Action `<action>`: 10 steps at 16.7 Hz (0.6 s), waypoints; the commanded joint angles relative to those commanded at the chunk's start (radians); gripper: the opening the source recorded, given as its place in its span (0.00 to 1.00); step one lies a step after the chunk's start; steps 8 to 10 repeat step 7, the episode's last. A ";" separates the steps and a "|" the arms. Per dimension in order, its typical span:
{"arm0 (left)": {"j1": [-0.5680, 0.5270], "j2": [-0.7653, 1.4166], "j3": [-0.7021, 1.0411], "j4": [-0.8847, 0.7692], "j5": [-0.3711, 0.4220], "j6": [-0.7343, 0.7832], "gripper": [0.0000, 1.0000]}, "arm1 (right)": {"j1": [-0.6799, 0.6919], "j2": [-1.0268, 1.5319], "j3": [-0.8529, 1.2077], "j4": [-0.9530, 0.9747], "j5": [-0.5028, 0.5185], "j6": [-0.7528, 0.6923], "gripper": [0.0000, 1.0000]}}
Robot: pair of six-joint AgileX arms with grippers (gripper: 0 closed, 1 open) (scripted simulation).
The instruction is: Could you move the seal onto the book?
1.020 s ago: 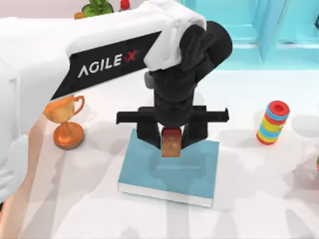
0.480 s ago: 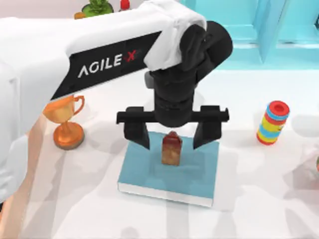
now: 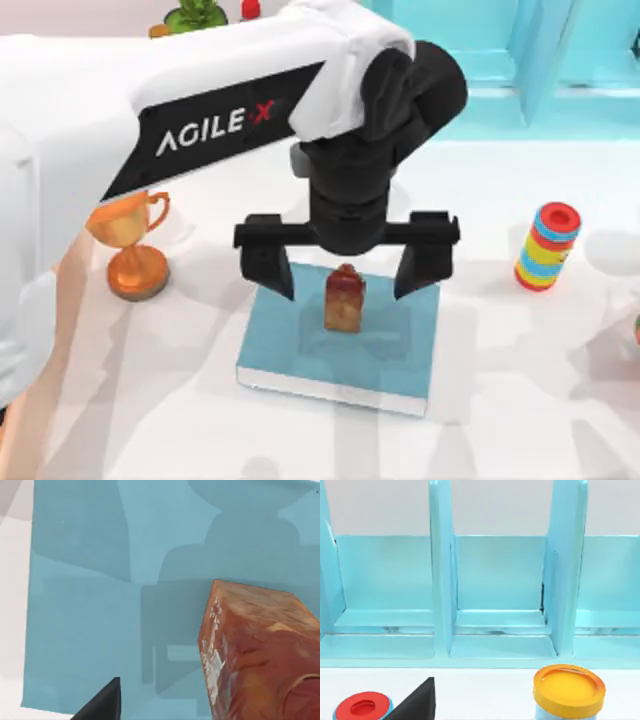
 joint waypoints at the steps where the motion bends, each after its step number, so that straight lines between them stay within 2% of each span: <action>1: 0.000 -0.001 0.012 -0.013 0.000 0.000 1.00 | 0.000 0.000 0.000 0.000 0.000 0.000 1.00; 6: -0.001 -0.006 0.101 -0.108 0.000 -0.001 1.00 | 0.000 0.000 0.000 0.000 0.000 0.000 1.00; 10: -0.001 -0.006 0.105 -0.111 0.000 -0.001 1.00 | 0.000 0.000 0.000 0.000 0.000 0.000 1.00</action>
